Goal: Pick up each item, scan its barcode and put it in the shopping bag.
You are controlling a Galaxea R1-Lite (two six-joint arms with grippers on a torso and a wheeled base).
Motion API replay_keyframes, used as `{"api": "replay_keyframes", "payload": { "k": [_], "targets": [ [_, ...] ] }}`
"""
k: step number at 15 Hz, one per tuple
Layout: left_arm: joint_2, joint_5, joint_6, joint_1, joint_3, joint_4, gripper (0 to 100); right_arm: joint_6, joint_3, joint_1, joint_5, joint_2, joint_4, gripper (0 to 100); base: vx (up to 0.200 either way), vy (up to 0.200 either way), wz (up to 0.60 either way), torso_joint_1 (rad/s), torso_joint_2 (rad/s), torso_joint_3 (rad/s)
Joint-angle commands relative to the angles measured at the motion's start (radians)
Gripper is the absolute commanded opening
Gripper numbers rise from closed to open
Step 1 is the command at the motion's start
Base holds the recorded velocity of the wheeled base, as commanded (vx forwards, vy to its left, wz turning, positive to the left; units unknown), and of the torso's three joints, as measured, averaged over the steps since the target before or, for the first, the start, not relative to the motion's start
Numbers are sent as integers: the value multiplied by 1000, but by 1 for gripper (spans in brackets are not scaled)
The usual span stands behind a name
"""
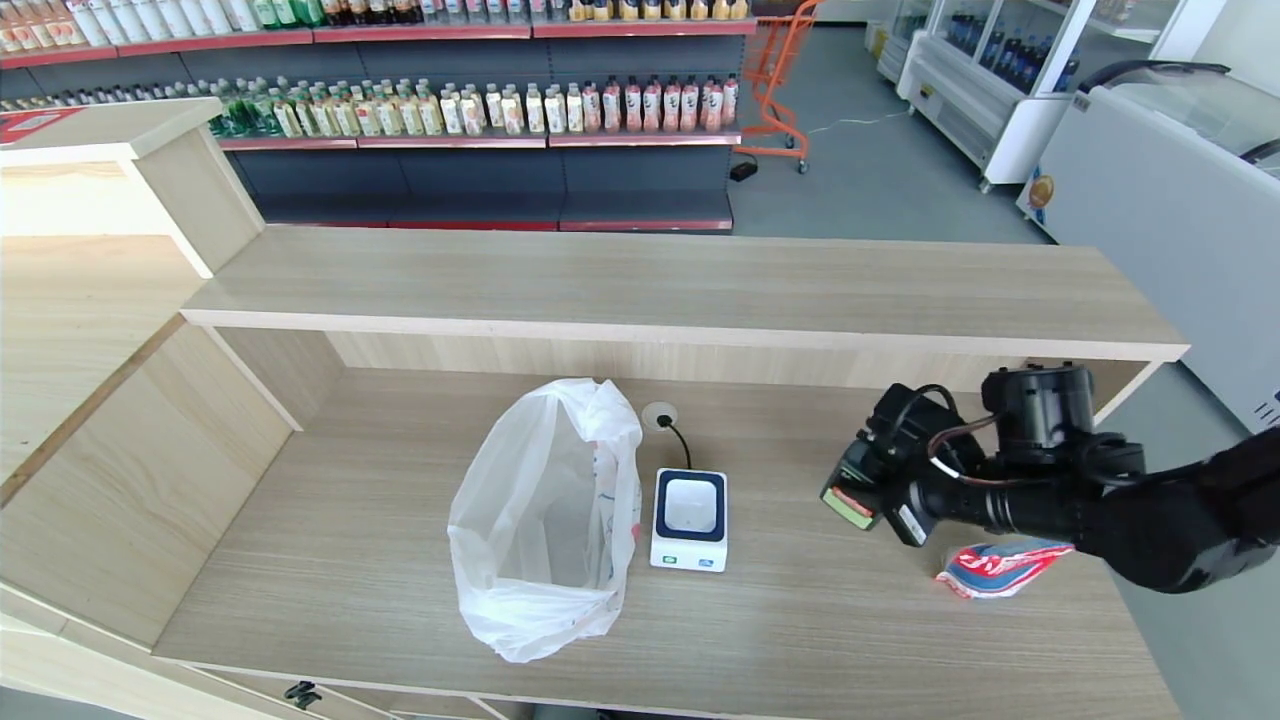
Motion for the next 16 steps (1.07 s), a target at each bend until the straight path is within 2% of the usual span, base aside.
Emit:
{"api": "replay_keyframes", "payload": {
  "k": [1,3,4,5,8,10,12,15,16],
  "targets": [
    [0,0,0,0,0,0,100,-244,173,-76,-1,-412,47,0,0,0,0,0,0,0],
    [0,0,0,0,0,0,100,-435,339,-102,14,-533,-33,0,0,0,0,0,0,0],
    [0,0,0,0,0,-2,100,-510,360,-106,56,-549,-44,0,0,0,0,0,0,0],
    [0,0,0,0,0,0,100,-698,357,-125,214,-541,-45,0,0,0,0,0,0,0],
    [0,0,0,0,0,0,100,-1332,327,-124,475,-472,-41,0,0,0,0,0,0,0],
    [0,0,0,0,0,0,100,-1705,348,-6,634,-400,-38,0,0,0,0,0,0,0],
    [0,0,0,0,0,0,100,-1869,383,75,818,-335,-39,0,0,0,0,0,0,0],
    [0,0,0,0,0,0,100,-2021,417,100,933,-243,-39,0,0,0,0,0,0,0],
    [0,0,0,0,0,0,100,-2071,411,92,1005,-222,-41,0,0,0,0,0,0,0]
  ]
}}
